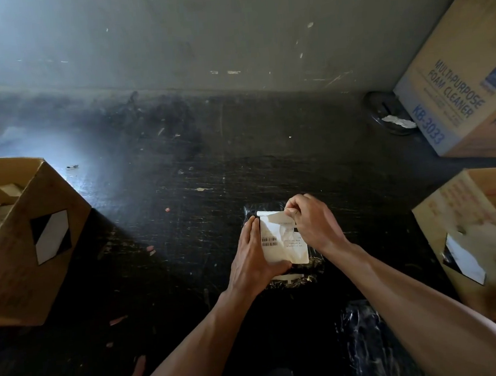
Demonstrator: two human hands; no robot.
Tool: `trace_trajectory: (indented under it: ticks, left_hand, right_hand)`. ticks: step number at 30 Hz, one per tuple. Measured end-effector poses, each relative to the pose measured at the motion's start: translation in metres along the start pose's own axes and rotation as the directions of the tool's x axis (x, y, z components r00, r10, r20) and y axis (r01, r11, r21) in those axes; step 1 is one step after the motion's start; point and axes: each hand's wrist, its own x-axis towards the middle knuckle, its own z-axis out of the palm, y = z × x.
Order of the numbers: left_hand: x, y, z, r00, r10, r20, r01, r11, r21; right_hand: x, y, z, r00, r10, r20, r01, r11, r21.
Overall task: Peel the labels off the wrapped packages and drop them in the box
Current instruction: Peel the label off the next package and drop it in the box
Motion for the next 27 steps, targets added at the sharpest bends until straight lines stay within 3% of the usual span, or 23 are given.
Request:
trace_trajectory:
  ticks: [17,27]
  left_hand:
    - [0.001,-0.003,-0.005,0.998,-0.017,0.057,0.018,1.000,-0.010]
    - [0.010,-0.018,-0.029,0.948,0.182,0.261,-0.215,0.971,0.105]
  right_hand:
    - [-0.037,-0.012,-0.031,0.997,-0.036,-0.070,0.046,0.987,0.153]
    - [-0.047,-0.009,-0.034,0.997,0.010,-0.075,0.004,0.983,0.183]
